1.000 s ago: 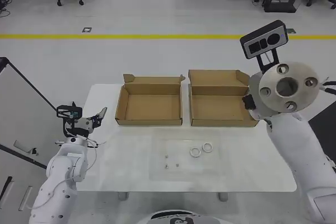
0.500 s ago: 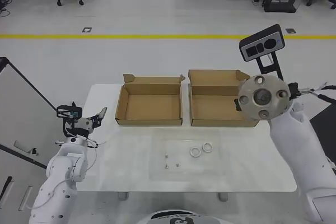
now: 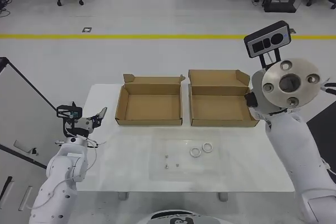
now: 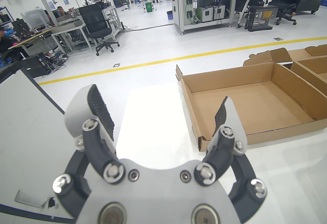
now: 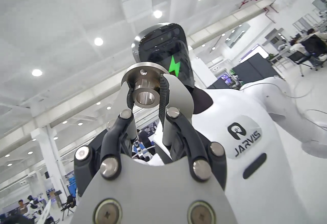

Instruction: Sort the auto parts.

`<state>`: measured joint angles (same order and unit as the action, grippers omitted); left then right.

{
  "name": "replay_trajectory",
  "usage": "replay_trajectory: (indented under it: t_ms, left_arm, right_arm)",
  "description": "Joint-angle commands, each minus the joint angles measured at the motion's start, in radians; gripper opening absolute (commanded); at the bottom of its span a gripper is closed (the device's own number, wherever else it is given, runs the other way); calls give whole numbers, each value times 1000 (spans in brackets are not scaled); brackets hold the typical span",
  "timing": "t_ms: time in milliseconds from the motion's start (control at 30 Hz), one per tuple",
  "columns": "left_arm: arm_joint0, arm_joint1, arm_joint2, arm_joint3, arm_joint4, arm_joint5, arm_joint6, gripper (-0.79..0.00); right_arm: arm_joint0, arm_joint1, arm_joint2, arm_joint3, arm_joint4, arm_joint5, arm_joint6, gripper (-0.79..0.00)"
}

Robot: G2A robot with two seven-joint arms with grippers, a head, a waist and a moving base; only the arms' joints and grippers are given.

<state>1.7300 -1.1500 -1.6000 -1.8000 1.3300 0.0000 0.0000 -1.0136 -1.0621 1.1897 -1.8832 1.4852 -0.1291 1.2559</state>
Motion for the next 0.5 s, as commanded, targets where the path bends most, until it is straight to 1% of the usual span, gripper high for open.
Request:
replay_trajectory:
  t_ms: [0, 467]
  left_arm:
    - [0, 0, 0, 0, 0, 0, 0, 0]
    - [0, 0, 0, 0, 0, 0, 0, 0]
  right_arm:
    - [0, -1, 7, 0, -34, -3, 1, -785]
    - [-6, -8, 14, -2, -49, 5, 5, -785]
